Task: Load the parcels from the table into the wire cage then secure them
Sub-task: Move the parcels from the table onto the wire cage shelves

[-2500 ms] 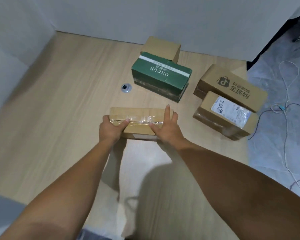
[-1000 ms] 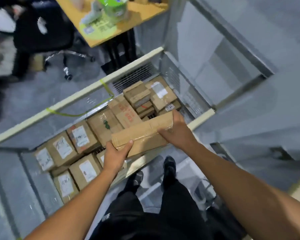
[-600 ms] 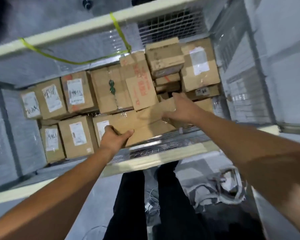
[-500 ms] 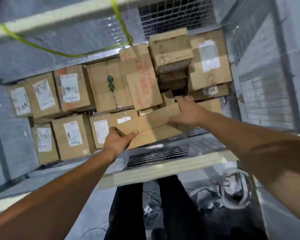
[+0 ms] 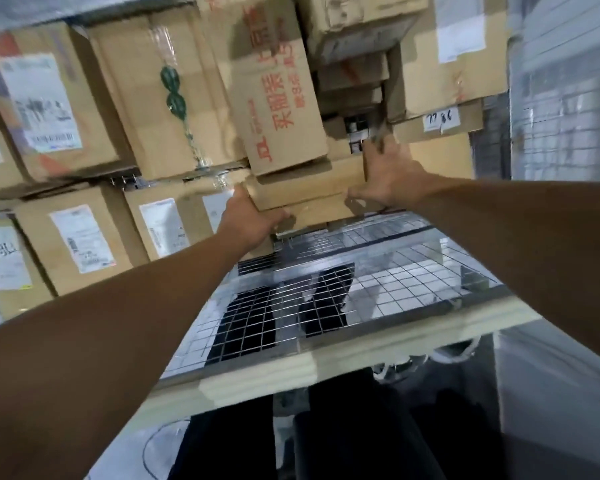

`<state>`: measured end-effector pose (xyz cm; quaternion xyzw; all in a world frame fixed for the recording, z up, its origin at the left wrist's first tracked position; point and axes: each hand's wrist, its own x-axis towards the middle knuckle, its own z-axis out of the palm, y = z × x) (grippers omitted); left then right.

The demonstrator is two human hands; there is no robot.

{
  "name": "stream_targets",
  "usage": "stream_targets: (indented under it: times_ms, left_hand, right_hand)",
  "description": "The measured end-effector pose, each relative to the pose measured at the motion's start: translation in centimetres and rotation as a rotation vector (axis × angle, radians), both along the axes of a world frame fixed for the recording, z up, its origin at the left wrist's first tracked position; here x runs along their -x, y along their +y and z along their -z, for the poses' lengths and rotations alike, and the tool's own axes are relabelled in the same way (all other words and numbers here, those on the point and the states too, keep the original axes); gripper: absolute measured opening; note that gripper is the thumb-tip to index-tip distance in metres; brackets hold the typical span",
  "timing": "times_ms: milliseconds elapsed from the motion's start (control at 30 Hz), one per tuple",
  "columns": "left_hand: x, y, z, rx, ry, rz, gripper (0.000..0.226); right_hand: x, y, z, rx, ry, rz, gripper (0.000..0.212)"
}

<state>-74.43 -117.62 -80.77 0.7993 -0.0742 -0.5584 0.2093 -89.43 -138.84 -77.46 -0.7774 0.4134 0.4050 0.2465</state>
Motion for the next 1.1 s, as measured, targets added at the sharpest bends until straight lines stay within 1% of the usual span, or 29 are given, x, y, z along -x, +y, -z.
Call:
stream_targets:
  times_ms: [100, 200, 267, 367, 467, 533, 600, 733, 800, 867, 933, 1000, 1100]
  left_hand:
    - [-0.5, 0.1, -4.6, -0.003, -0.108, 0.194, 0.089]
    - [-1.5, 0.3, -9.5, 0.058, -0.131, 0.415, 0.083]
    - [-1.7, 0.0, -13.1, 0.087, -0.141, 0.567, 0.085]
    - [-1.2, -1.6, -18.3, 0.201, -0.15, 0.737, 0.087]
    - [0.1, -3.2, -22.7, 0.32, -0.205, 0.85, 0.087]
    - [1.5, -4.0, -24.7, 0.4, -0.249, 0.875, 0.083]
    - [3.6, -3.9, -26.9, 0.483, -0.262, 0.938, 0.08]
    - [8.2, -1.4, -30.1, 0.58, -0.259, 1.123, 0.08]
    - [11.0, 1.1, -31.7, 0.646, -0.169, 1.131, 0.077]
    - [14.4, 4.1, -33.6, 0.74, -0.067, 1.137, 0.069]
    - [18.1, 7.6, -35.4, 0.852, -0.03, 1.236, 0.066]
    - [21.7, 11.8, -37.3, 0.936, 0.011, 1.356, 0.069]
    - [25.7, 18.8, -39.2, 1.012, 0.082, 1.503, 0.07]
  right_hand:
    - [-0.9, 0.7, -4.3, -0.04, -0.017, 0.068, 0.097]
    - [-1.3, 2.0, -9.8, -0.028, -0.056, 0.133, 0.094]
    - [-0.7, 3.3, -13.8, 0.006, -0.117, 0.234, 0.089]
    - [1.3, 5.3, -19.7, 0.119, -0.226, 0.417, 0.081]
    - [4.2, 8.3, -24.8, 0.247, -0.295, 0.562, 0.083]
    - [6.6, 10.4, -27.0, 0.334, -0.3, 0.656, 0.082]
    - [10.1, 13.5, -29.3, 0.426, -0.287, 0.788, 0.074]
    - [16.5, 21.8, -32.8, 0.514, -0.29, 1.085, 0.068]
    - [19.2, 27.1, -34.3, 0.57, -0.274, 1.229, 0.067]
    - [21.2, 32.8, -35.8, 0.657, -0.265, 1.366, 0.068]
    - [22.7, 39.2, -37.2, 0.774, -0.264, 1.484, 0.068]
    - [23.7, 46.4, -38.7, 0.868, -0.265, 1.633, 0.068]
    - [24.0, 58.3, -40.6, 0.905, -0.294, 1.864, 0.07]
